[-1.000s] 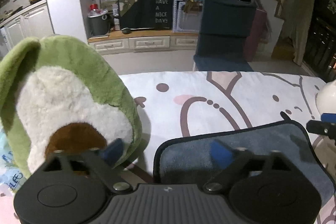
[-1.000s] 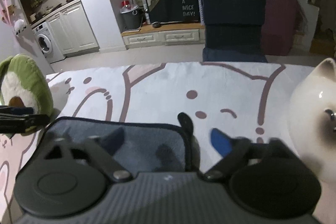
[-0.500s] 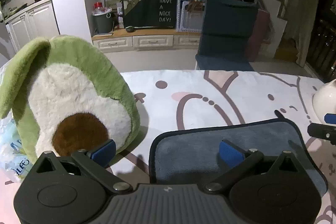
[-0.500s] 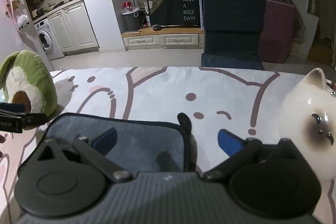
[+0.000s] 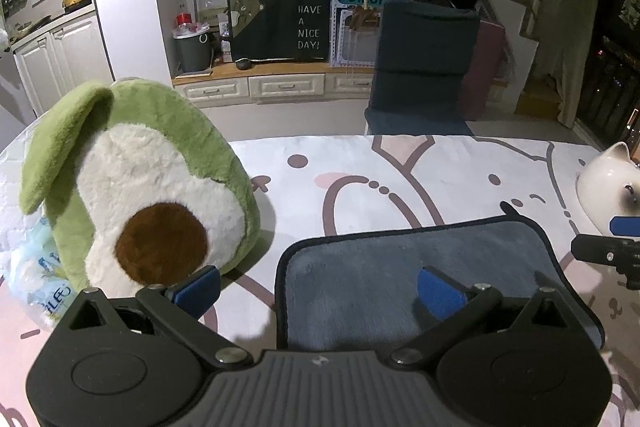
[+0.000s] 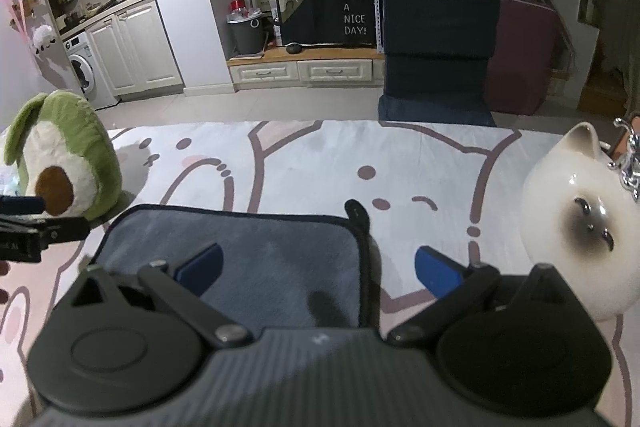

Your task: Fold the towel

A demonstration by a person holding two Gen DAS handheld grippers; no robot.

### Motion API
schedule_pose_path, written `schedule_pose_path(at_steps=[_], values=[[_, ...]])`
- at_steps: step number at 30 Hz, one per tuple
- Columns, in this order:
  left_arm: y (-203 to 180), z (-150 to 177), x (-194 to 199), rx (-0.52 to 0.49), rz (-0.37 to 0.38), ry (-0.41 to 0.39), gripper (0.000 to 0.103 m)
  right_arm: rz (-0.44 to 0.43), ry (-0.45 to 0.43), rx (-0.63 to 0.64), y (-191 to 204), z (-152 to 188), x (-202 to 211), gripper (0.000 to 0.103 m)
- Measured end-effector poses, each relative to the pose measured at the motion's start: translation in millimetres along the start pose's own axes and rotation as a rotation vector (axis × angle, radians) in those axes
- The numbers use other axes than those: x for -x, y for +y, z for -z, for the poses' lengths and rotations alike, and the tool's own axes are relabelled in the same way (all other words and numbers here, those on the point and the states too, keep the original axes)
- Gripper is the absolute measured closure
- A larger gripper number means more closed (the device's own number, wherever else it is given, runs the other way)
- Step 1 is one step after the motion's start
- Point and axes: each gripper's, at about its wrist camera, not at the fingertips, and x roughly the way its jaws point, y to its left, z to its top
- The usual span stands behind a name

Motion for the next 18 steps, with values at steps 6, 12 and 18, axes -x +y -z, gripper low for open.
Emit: schedule_pose_path(at_steps=[6,12,18], values=[[-4,5,12,-0.001,-0.002,0.008,0.0,0.002,0.003,-0.011,4,2,12,0.0],[-10,10,30,-0.011,0.001,0.004,0.0,0.002,-0.003,-0.006,11,6,27,0.0],[-12,14,47,-0.006,0.001,-0.003,0.0,0.0,-0.003,-0.006,14,11,42,0.0]])
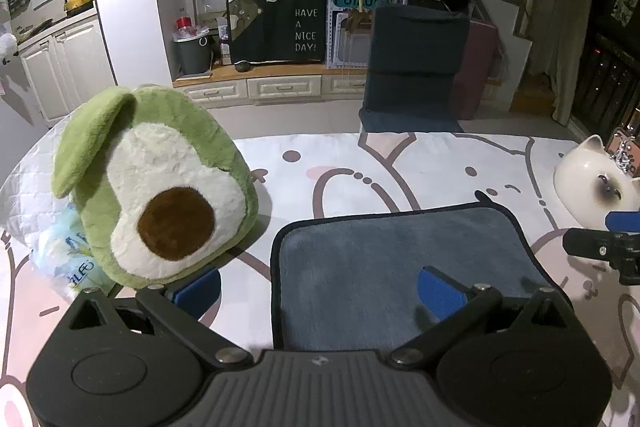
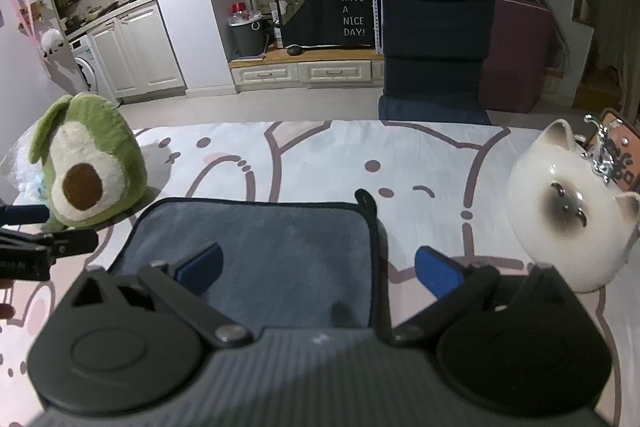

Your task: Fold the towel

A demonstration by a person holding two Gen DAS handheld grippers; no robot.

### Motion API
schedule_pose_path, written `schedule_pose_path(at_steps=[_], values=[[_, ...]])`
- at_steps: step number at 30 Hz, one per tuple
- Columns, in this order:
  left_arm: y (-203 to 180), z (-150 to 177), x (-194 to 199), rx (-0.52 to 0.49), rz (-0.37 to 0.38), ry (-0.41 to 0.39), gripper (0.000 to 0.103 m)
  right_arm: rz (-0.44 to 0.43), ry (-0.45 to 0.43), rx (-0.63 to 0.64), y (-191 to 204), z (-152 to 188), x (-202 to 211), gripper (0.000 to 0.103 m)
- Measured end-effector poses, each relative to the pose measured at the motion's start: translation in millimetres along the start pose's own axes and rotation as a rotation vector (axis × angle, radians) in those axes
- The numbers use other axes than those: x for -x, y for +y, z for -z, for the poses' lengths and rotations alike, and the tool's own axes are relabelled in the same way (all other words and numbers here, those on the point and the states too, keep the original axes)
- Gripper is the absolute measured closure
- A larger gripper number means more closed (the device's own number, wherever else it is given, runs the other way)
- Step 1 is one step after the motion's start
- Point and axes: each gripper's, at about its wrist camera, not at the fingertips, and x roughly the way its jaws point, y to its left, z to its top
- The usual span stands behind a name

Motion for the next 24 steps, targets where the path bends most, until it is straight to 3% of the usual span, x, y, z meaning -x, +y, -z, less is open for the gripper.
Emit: schedule_pose_path(at_steps=[24], values=[[-12,24,66,0.001,-0.002,-0.028,0.0,0.016,-0.039,0.011,7,30,66,0.0]])
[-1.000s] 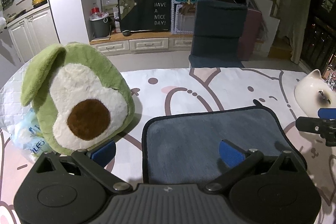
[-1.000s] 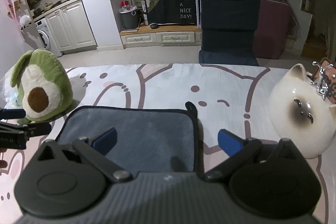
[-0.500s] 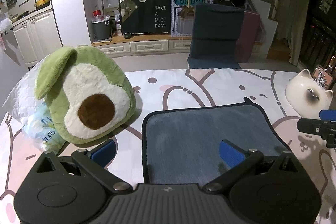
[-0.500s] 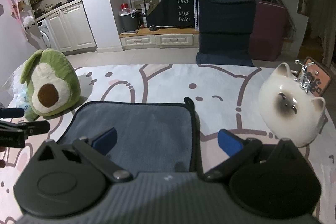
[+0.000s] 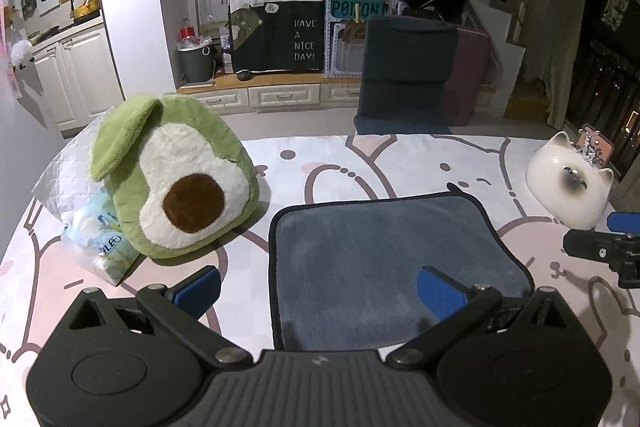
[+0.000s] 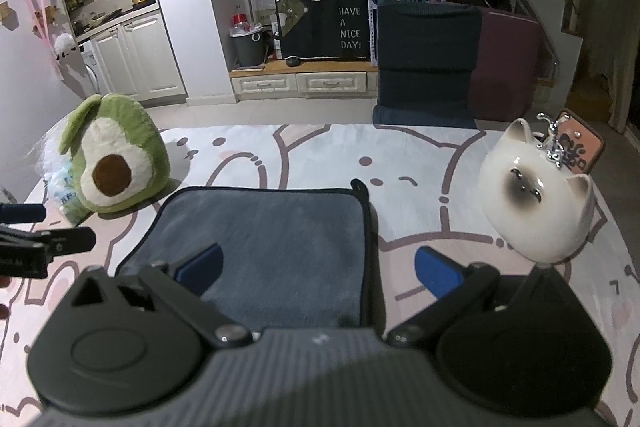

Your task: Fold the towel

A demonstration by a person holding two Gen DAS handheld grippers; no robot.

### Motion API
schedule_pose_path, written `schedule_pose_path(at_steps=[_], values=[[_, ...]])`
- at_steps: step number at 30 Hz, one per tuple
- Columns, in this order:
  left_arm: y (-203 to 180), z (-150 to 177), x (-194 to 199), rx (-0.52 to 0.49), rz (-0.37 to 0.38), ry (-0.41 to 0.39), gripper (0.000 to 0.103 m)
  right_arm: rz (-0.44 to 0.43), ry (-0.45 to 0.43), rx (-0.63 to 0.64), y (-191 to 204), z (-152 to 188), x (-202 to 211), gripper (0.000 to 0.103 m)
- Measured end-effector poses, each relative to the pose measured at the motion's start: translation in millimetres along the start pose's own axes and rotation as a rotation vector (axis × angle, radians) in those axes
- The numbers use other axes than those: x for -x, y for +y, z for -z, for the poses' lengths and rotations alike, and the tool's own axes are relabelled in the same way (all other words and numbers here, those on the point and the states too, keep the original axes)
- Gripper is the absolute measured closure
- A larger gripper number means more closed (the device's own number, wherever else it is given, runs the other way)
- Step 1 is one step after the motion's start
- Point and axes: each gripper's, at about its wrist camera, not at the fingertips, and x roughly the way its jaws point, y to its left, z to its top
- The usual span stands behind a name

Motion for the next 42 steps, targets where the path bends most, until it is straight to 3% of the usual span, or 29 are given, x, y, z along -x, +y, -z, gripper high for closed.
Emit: schedule_pose_path(at_steps=[42], values=[[-1,63,121,0.037,0.045,-0.088,0.0,-0.008,-0.099,-0.006,11,69,115,0.0]])
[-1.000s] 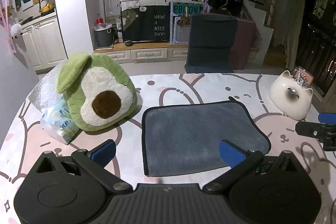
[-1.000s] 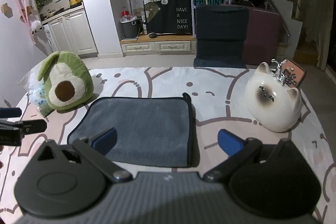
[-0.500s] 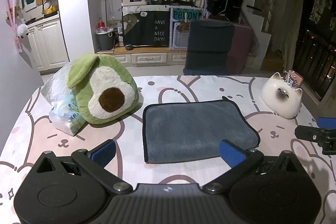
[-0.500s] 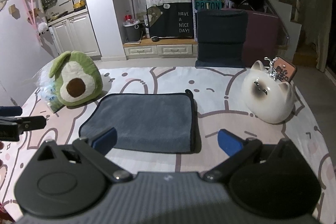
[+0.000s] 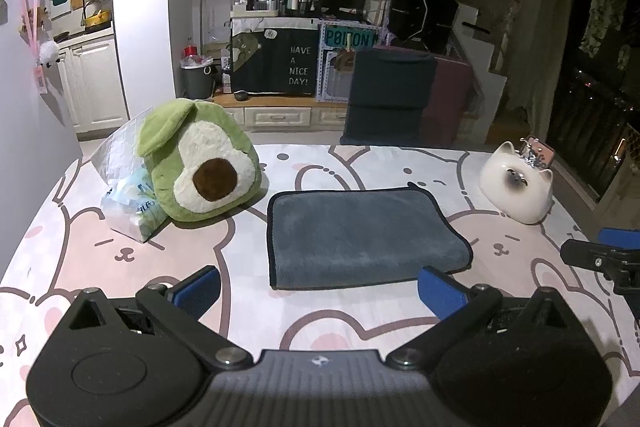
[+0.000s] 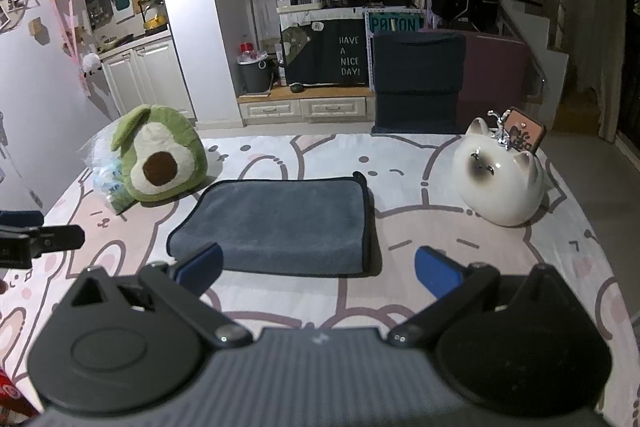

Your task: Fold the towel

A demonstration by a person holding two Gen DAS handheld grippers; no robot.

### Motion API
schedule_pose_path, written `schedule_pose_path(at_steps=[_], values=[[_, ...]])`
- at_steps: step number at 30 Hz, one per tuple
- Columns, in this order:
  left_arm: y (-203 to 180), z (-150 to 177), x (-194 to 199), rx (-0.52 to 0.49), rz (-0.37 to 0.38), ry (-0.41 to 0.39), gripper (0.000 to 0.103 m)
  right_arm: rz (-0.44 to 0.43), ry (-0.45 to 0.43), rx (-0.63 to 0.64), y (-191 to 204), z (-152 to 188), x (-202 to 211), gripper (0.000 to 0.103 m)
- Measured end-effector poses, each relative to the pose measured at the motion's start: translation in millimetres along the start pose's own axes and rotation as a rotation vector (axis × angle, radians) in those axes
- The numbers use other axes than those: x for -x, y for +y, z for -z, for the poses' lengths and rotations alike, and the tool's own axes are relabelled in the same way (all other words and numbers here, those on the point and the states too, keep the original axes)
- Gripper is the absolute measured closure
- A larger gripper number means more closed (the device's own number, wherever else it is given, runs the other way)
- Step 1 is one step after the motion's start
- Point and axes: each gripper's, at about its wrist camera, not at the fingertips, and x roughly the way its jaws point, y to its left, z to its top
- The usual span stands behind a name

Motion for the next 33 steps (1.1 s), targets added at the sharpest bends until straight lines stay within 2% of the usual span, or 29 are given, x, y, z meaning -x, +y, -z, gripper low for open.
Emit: schedule_pose_path(at_steps=[33], values=[[-14,51,72,-0.029,0.04,-0.062,0.0,-0.047,-0.033,0.045,25,50,70,0.0]])
